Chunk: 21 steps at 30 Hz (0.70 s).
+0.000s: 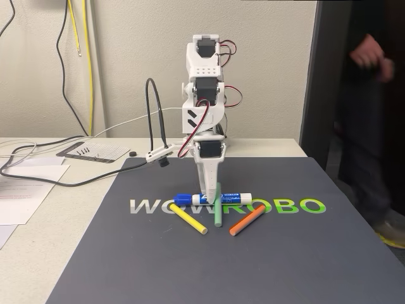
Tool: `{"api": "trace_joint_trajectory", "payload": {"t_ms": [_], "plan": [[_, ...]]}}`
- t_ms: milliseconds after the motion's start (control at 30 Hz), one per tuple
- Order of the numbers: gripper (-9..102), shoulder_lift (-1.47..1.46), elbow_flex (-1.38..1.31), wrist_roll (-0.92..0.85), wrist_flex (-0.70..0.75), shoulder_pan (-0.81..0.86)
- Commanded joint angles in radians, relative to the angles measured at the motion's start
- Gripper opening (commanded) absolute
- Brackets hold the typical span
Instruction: Pick up the blue marker.
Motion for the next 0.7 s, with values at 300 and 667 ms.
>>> {"api": "trace_joint_trajectory", "payload": {"t_ms": [300,667], "plan": [[18,0.046,-0.014,0.003,0.017,-0.009],[11,0.046,-0.014,0.011,0.025,-0.012]]}}
